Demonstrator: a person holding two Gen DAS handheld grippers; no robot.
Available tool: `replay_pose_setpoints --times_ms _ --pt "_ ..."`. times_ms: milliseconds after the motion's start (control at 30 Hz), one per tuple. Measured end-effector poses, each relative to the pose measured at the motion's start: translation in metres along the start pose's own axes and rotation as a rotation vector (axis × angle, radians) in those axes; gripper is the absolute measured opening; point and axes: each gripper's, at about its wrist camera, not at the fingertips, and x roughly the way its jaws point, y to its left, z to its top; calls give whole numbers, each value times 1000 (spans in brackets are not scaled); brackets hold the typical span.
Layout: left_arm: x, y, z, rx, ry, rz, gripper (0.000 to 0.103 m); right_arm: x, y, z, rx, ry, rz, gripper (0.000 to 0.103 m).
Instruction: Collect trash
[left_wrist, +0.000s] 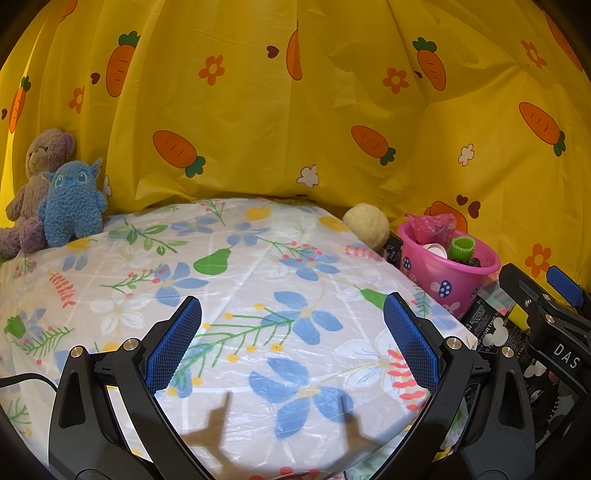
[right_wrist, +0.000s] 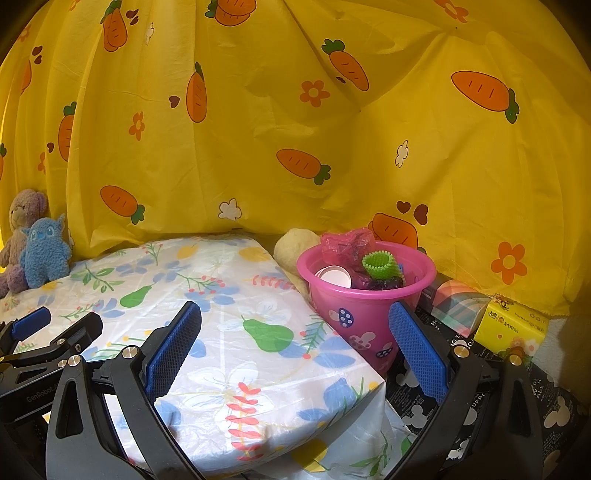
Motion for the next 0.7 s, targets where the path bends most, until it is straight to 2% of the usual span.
replay_pose_setpoints --times_ms 700 --pt "0 1 0 1 0 1 97 1 -1 4 -3 -4 6 98"
